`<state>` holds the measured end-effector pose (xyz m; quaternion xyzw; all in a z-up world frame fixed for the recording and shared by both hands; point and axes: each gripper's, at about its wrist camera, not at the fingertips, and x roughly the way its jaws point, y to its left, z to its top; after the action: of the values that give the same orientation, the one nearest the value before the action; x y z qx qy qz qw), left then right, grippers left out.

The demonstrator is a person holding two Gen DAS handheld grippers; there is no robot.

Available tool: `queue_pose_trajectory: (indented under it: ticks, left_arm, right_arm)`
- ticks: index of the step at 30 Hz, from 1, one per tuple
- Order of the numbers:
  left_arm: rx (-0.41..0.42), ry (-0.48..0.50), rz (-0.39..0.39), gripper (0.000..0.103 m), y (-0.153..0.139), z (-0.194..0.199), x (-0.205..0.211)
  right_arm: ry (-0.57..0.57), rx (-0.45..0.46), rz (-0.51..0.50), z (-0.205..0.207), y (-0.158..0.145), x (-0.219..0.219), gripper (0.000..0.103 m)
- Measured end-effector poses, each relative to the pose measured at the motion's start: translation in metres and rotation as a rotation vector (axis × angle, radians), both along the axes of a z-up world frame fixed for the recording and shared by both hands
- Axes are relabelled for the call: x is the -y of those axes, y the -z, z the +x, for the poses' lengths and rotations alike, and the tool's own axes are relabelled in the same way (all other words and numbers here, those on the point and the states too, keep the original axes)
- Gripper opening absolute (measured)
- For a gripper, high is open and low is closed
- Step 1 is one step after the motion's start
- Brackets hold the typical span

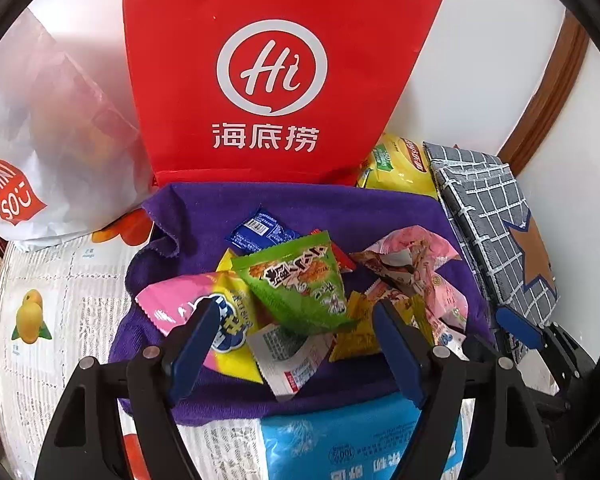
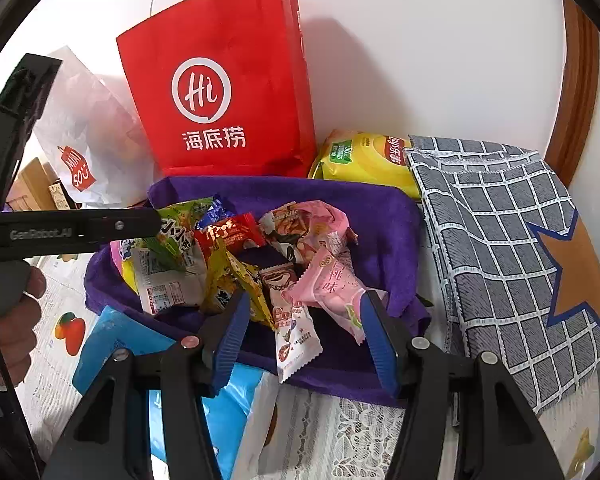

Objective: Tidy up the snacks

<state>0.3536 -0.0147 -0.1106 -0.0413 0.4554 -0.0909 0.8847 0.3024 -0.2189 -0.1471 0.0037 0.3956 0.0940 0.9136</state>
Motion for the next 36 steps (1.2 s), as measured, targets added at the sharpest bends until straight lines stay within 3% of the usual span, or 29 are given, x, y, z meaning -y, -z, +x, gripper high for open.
queue_pose_trajectory:
  ticks: [12, 18, 27, 36]
  left_arm:
    - [-0.006, -0.018, 0.007, 0.078, 0.000, -0.026, -0.018]
    - [0.012, -0.028, 0.003, 0.078, -0.009, -0.049, -0.022]
    - [0.055, -0.025, -0.005, 0.081, -0.033, -0.118, -0.021]
    - [0.127, -0.060, 0.004, 0.092, -0.053, -0.199, -0.024]
  right_arm:
    - [0.033, -0.030, -0.014, 0.002, 0.002, -0.001, 0.057]
    - [0.033, -0.007, -0.023, -0.018, -0.018, -0.007, 0.057]
    - [0.085, 0.025, -0.005, -0.080, -0.061, -0.005, 0.067]
    - [0.165, 0.062, -0.004, -0.154, -0.092, 0.006, 0.070]
